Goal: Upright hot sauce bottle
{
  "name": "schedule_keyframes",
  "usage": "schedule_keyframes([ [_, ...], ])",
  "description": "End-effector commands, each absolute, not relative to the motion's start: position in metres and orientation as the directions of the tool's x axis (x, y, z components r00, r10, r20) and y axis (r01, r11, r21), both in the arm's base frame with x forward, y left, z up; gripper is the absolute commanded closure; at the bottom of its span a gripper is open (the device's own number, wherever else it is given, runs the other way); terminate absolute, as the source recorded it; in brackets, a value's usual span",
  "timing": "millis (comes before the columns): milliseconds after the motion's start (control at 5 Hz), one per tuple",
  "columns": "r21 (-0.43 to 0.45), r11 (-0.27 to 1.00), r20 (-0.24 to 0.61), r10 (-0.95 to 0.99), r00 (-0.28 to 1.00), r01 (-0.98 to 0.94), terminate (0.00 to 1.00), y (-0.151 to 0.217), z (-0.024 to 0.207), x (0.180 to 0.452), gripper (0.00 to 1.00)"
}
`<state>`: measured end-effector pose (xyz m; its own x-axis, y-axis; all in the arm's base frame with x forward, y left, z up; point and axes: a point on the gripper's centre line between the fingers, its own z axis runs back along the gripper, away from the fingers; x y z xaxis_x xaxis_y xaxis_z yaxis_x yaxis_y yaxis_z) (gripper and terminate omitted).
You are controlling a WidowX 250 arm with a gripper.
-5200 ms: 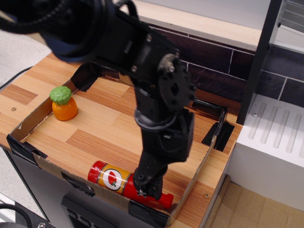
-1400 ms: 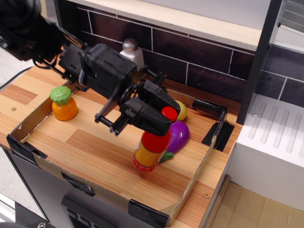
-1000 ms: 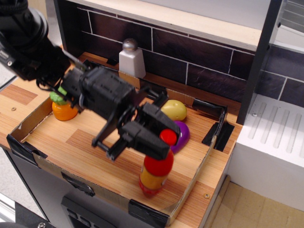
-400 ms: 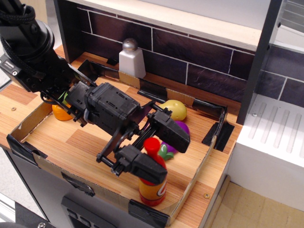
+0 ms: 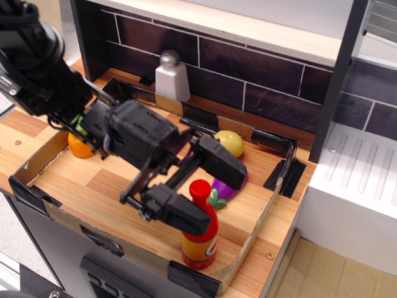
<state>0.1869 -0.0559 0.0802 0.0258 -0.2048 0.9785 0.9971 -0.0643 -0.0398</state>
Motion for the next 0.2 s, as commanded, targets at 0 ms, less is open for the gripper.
schedule_keyframes([
  [0,-0.006,-0.036,0.955,-0.298,-0.005,0.999,1.0,-0.0151,0.0991,0.1936,0.0],
])
